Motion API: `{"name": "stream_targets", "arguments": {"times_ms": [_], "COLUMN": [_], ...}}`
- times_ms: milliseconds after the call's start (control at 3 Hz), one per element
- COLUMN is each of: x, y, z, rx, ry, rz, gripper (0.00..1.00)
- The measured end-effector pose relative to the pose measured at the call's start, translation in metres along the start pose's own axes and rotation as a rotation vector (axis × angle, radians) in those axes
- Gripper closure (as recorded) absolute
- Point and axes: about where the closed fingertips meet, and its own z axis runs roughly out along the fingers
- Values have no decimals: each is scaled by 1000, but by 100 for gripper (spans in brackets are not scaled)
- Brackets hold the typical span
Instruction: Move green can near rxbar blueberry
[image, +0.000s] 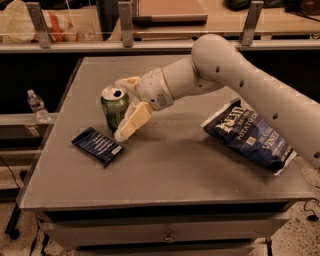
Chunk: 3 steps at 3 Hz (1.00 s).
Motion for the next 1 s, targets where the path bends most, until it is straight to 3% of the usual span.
{"name": "stream_targets", "arguments": {"times_ms": [667,1000], "x": [18,27], "y": [-17,-24], "z": [-34,-48], "rx": [61,54], "ry": [50,53], "rz": [16,32], "gripper": [0,0]}}
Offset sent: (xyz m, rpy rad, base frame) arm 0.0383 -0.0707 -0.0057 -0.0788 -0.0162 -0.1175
